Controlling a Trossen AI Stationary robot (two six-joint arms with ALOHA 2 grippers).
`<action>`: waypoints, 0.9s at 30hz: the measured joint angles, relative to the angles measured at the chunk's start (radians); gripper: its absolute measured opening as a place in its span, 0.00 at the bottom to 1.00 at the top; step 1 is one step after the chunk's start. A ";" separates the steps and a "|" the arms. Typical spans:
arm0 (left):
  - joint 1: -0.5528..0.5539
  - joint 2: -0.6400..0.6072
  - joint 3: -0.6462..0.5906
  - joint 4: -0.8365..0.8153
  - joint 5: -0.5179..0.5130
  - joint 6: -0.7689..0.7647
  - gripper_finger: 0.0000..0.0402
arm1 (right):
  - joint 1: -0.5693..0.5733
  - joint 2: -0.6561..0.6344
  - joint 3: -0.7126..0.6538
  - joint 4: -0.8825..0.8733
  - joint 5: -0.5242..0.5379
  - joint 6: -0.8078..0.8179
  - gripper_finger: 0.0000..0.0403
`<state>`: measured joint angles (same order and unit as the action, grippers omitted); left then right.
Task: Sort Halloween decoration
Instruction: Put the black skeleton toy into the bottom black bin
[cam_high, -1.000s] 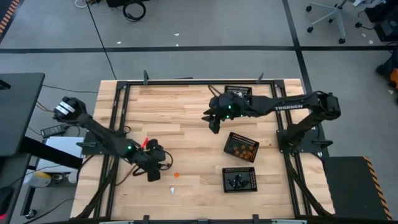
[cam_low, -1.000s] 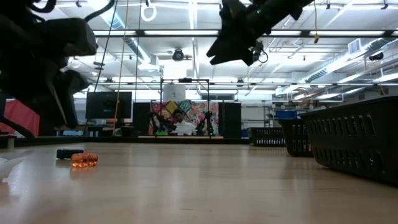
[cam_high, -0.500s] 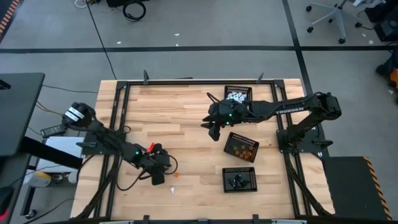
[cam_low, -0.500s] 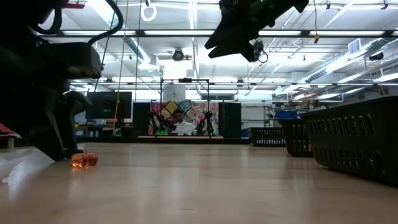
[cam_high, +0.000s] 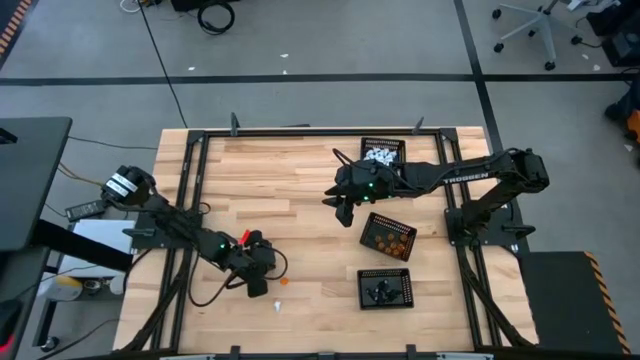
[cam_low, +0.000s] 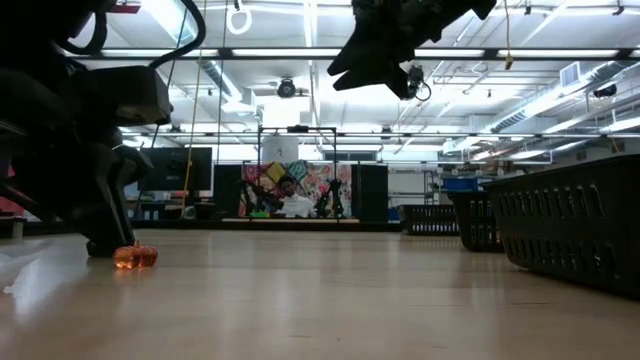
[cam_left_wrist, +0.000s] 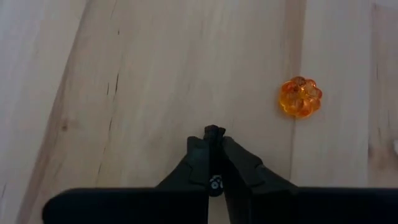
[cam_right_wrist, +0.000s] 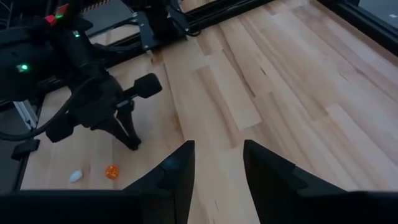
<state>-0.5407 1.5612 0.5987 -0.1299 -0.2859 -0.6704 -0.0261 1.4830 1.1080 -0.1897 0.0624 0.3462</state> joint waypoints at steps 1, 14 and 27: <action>0.001 0.000 0.000 0.000 -0.001 0.000 0.05 | 0.000 0.000 0.000 0.001 0.000 0.000 0.35; 0.102 -0.060 -0.006 0.141 0.072 0.103 0.06 | -0.007 -0.080 0.098 -0.158 0.124 -0.052 0.35; 0.261 -0.007 0.198 0.364 0.221 0.403 0.01 | -0.096 -0.307 0.129 -0.337 0.261 -0.025 0.35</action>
<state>-0.2799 1.5542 0.7963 0.2337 -0.0649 -0.2670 -0.1219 1.1758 1.2373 -0.5264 0.3237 0.3210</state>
